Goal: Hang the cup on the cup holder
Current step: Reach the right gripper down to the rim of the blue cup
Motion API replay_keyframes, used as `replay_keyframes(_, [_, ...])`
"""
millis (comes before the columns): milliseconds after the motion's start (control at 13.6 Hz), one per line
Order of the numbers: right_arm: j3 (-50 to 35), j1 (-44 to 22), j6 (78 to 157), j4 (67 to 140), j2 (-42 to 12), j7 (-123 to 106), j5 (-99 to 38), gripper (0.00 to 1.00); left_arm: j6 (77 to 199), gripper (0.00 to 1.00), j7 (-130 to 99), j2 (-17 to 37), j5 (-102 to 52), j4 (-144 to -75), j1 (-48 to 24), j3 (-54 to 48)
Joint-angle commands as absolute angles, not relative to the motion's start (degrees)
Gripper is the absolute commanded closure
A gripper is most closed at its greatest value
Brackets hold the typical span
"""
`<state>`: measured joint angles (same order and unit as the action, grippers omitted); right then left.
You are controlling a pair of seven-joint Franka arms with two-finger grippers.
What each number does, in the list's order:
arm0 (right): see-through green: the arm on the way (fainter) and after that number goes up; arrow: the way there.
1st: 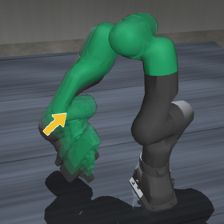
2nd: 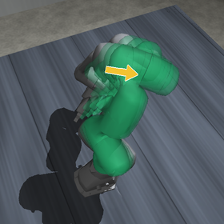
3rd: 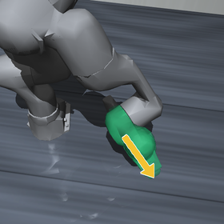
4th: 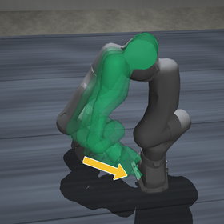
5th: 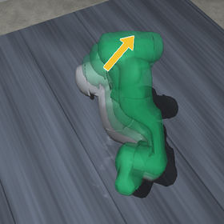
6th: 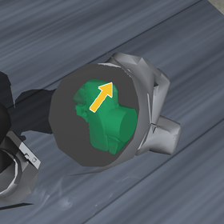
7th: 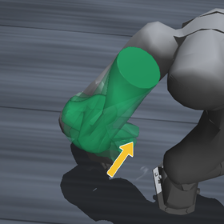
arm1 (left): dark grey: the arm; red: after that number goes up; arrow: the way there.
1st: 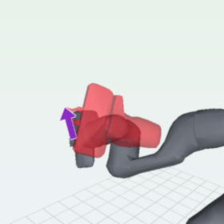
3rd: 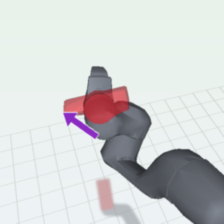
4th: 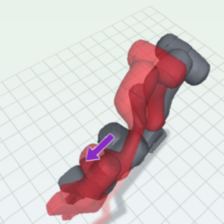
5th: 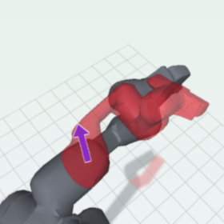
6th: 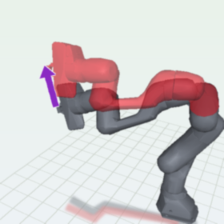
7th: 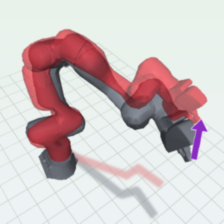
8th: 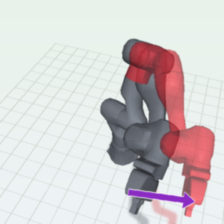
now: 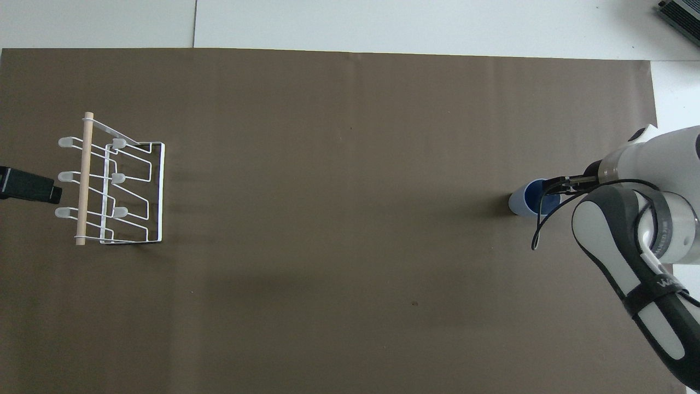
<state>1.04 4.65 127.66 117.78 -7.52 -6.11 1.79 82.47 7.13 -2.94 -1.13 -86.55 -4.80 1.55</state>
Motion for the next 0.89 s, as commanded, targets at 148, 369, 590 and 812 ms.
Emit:
replay_keyframes(148, [0.4,4.8,129.6,120.7,-5.4,-7.7,1.2,0.39,82.2,0.0,7.6,-4.5,-0.2,-88.2,-4.3,1.3])
replay_keyframes(369, [0.4,4.8,130.3,121.4,-5.5,-7.9,1.0,0.74,82.1,0.0,7.6,-4.5,-0.1,-88.2,-4.3,1.3])
replay_keyframes(590, [0.0,4.9,129.0,120.0,-6.0,-7.8,-5.3,1.0,82.2,0.0,7.6,-4.5,-0.1,-88.2,-4.3,1.3])
replay_keyframes(812, [-0.1,4.8,128.0,118.5,-5.8,-7.6,-5.8,1.0,82.2,0.0,7.6,-4.5,-0.1,-88.2,-4.3,1.3])
